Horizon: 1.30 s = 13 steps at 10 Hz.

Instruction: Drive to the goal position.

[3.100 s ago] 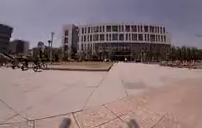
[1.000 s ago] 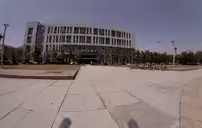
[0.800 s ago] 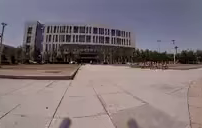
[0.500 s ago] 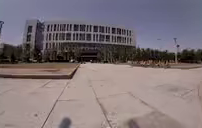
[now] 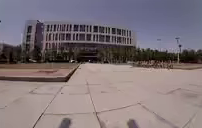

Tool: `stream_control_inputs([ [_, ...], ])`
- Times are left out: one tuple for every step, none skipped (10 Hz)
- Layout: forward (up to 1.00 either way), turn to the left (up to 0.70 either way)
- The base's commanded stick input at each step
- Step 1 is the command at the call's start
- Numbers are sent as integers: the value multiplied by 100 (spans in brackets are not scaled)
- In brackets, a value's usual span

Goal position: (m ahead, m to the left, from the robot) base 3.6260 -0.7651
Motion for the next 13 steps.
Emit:
stream_control_inputs([
  [100,0],
  [100,0],
  [100,0],
  [100,0],
  [100,0],
  [100,6],
  [100,40],
  [100,40],
  [100,40],
  [100,40],
  [100,40],
  [100,23],
  [100,0],
])
